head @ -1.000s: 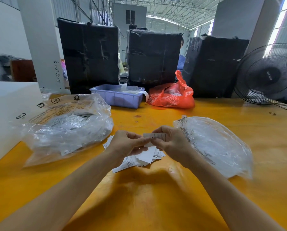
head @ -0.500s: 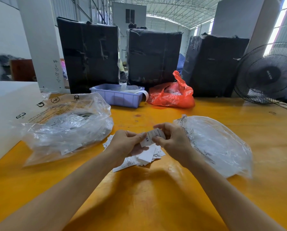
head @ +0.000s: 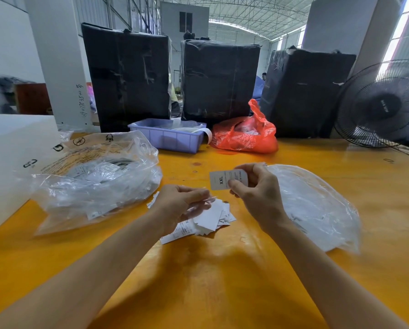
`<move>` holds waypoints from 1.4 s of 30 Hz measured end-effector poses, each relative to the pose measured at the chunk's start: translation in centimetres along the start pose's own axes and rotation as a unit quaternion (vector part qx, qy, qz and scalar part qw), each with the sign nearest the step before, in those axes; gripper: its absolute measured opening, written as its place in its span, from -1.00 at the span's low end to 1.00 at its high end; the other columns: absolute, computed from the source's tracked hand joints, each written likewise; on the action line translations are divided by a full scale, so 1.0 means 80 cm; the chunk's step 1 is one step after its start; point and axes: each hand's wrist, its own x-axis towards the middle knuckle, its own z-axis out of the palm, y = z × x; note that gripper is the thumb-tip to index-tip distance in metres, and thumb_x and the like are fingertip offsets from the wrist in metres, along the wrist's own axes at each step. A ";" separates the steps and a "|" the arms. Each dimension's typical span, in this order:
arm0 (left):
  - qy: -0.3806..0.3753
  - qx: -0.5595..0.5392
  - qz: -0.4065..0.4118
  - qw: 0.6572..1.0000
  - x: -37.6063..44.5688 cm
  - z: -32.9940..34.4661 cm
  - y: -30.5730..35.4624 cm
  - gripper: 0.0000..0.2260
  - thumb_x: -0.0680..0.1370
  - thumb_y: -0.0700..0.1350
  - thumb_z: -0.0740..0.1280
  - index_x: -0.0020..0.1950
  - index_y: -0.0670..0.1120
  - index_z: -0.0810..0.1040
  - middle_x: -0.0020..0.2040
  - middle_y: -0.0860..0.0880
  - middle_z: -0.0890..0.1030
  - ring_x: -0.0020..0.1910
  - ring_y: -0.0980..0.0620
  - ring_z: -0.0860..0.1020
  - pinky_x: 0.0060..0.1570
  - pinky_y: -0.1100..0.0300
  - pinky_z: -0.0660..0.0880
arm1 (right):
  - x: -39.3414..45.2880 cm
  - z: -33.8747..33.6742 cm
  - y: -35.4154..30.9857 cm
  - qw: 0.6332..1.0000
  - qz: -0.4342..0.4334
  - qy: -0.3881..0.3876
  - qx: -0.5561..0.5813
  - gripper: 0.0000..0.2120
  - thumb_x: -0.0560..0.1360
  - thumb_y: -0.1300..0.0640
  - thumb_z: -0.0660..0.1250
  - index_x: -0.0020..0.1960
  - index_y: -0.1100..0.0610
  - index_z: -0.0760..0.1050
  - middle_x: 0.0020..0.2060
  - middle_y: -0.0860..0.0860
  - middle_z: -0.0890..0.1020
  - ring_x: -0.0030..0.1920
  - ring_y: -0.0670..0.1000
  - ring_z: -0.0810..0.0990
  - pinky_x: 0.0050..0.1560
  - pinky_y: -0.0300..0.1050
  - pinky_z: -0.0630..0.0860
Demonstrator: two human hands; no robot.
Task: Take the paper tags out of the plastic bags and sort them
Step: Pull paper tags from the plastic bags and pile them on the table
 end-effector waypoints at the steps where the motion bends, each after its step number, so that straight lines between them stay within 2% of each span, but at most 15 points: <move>1: -0.004 -0.004 -0.002 1.000 0.000 0.000 0.000 -0.90 0.42 -0.25 0.44 -0.10 -0.24 0.63 -0.24 -0.15 0.70 -0.35 0.04 0.66 -0.38 0.28 0.58 | 0.000 0.000 0.001 1.000 -0.002 -0.004 -0.002 -0.79 0.44 0.29 0.41 0.01 0.13 0.45 -0.12 0.06 0.59 -0.06 0.06 0.64 -0.14 -0.19 0.63; 7: -0.016 -0.018 -0.013 1.000 -0.001 0.001 0.001 -0.93 0.43 -0.22 0.44 -0.13 -0.21 0.64 -0.23 -0.13 0.70 -0.34 0.05 0.66 -0.36 0.29 0.59 | -0.001 0.000 0.001 1.000 -0.002 -0.017 -0.004 -0.79 0.44 0.30 0.41 0.00 0.12 0.46 -0.12 0.08 0.61 -0.08 0.06 0.65 -0.15 -0.18 0.62; 12: -0.020 -0.056 -0.037 0.998 -0.003 0.001 0.003 -0.87 0.45 -0.23 0.41 -0.06 -0.26 0.60 -0.26 -0.14 0.69 -0.41 0.07 0.63 -0.39 0.30 0.57 | -0.002 -0.002 -0.005 0.999 -0.029 -0.001 0.043 -0.74 0.43 0.34 0.41 -0.09 0.02 0.44 -0.16 0.02 0.58 -0.12 -0.02 0.64 -0.24 -0.32 0.58; 17: -0.045 -0.106 -0.063 0.991 -0.003 0.001 0.007 -0.86 0.45 -0.27 0.38 -0.02 -0.30 0.56 -0.26 -0.17 0.68 -0.39 0.04 0.64 -0.41 0.29 0.57 | -0.003 0.000 -0.001 0.999 -0.048 -0.015 -0.004 -0.78 0.42 0.33 0.42 -0.01 0.16 0.45 -0.16 -0.04 0.57 -0.06 0.02 0.64 -0.15 -0.23 0.62; 22: -0.040 -0.079 -0.058 0.994 -0.002 0.001 0.006 -0.85 0.44 -0.25 0.40 -0.04 -0.28 0.57 -0.28 -0.16 0.69 -0.37 0.05 0.65 -0.41 0.29 0.57 | -0.002 0.000 -0.001 0.997 -0.072 -0.002 -0.038 -0.78 0.42 0.31 0.43 -0.02 0.14 0.45 -0.16 -0.07 0.55 -0.02 0.07 0.64 -0.14 -0.15 0.64; 26: -0.041 -0.053 -0.046 0.997 0.000 0.000 0.003 -0.86 0.43 -0.24 0.41 -0.05 -0.25 0.59 -0.26 -0.14 0.70 -0.35 0.06 0.66 -0.33 0.27 0.57 | -0.004 0.002 -0.001 0.996 -0.076 -0.003 -0.049 -0.78 0.42 0.30 0.42 -0.03 0.14 0.44 -0.16 -0.11 0.53 0.00 0.07 0.64 -0.14 -0.14 0.64; 31: -0.036 -0.023 -0.017 0.999 0.002 -0.003 0.001 -0.85 0.42 -0.21 0.42 -0.04 -0.22 0.62 -0.22 -0.11 0.70 -0.32 0.06 0.66 -0.32 0.28 0.59 | -0.003 0.002 -0.001 0.996 -0.066 0.010 -0.062 -0.79 0.42 0.31 0.42 -0.04 0.14 0.44 -0.14 -0.04 0.55 0.00 0.09 0.63 -0.15 -0.14 0.64; 36: -0.014 -0.035 -0.001 0.999 0.002 -0.002 0.000 -0.88 0.41 -0.24 0.42 -0.08 -0.23 0.62 -0.21 -0.14 0.70 -0.31 0.02 0.67 -0.33 0.26 0.60 | -0.004 0.001 -0.001 0.999 -0.027 0.004 -0.039 -0.80 0.42 0.31 0.41 -0.03 0.15 0.44 -0.15 0.00 0.56 -0.02 0.11 0.63 -0.13 -0.05 0.65; 42: -0.002 -0.038 0.017 0.999 0.003 -0.004 -0.001 -0.92 0.39 -0.25 0.42 -0.13 -0.21 0.63 -0.22 -0.13 0.70 -0.27 0.03 0.68 -0.28 0.26 0.60 | -0.004 0.001 -0.008 0.999 0.016 0.029 0.030 -0.75 0.44 0.32 0.40 -0.14 0.02 0.39 -0.10 0.14 0.57 -0.07 0.14 0.63 -0.29 -0.32 0.57</move>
